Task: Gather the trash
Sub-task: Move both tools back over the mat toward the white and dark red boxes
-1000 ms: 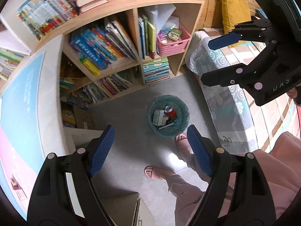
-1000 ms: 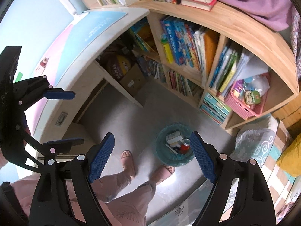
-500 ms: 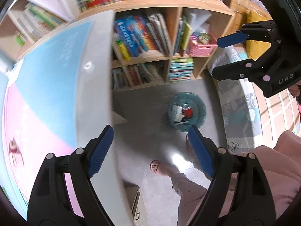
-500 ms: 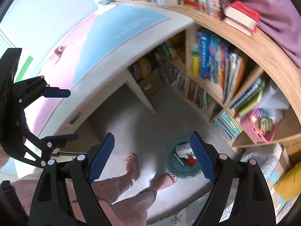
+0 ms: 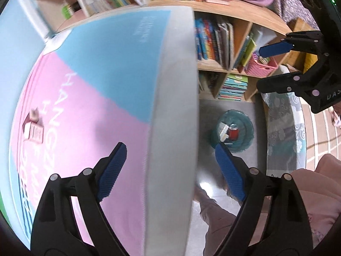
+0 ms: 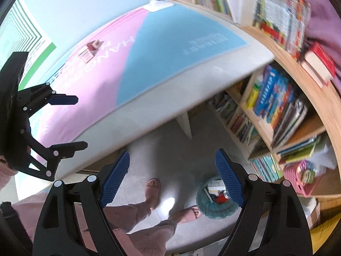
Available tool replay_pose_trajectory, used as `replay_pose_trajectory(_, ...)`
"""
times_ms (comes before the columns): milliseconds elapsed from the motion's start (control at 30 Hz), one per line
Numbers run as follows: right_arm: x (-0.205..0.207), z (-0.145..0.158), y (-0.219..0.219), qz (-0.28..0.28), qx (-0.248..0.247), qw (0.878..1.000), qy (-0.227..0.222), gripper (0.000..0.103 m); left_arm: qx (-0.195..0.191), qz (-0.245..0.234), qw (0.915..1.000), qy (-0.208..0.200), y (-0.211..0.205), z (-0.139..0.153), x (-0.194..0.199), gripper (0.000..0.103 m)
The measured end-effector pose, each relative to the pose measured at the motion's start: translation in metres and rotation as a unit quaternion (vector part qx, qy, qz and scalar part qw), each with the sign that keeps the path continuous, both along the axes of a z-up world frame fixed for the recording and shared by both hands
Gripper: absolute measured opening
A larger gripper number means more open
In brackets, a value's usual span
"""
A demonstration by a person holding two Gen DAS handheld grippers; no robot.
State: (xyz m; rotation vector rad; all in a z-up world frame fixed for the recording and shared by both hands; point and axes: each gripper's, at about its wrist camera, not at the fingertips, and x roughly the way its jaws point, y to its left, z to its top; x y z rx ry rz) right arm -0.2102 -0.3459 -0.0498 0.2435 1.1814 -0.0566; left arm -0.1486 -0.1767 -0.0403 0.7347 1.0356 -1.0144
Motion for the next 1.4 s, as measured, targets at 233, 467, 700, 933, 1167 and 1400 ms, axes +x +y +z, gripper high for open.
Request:
replay_pose_trajectory(233,0.027,0.002,0.027,0.018,-0.002,1.000,-0.004,0.082,-0.006,0.029,0.9996,0.000,0.032,0.000,0.020,0.083)
replay_pose_trajectory(467,0.060,0.001,0.058,0.042,0.003,0.999,-0.001,0.082,-0.009,0.064,0.9979,0.003,0.068,-0.004,0.044,0.083)
replay_pose_trajectory(700,0.103,-0.002,0.094,0.093,0.004,0.996,0.002,0.082,-0.006,0.118,0.9929,0.006,0.105,-0.010,0.070,0.083)
replay_pose_trajectory(933,0.144,-0.005,0.116,0.158,0.004,0.987,0.005,0.083,-0.005,0.183,0.9829,0.018,0.125,-0.018,0.091,0.084)
replay_pose_trajectory(1167,0.201,-0.016,0.117,0.232,0.011,0.973,0.009,0.083,-0.003,0.272,0.9620,0.022,0.130,-0.024,0.124,0.084)
replay_pose_trajectory(1400,0.274,-0.019,0.107,0.317,0.018,0.948,0.015,0.083,-0.001,0.367,0.9297,0.031,0.121,-0.026,0.166,0.084)
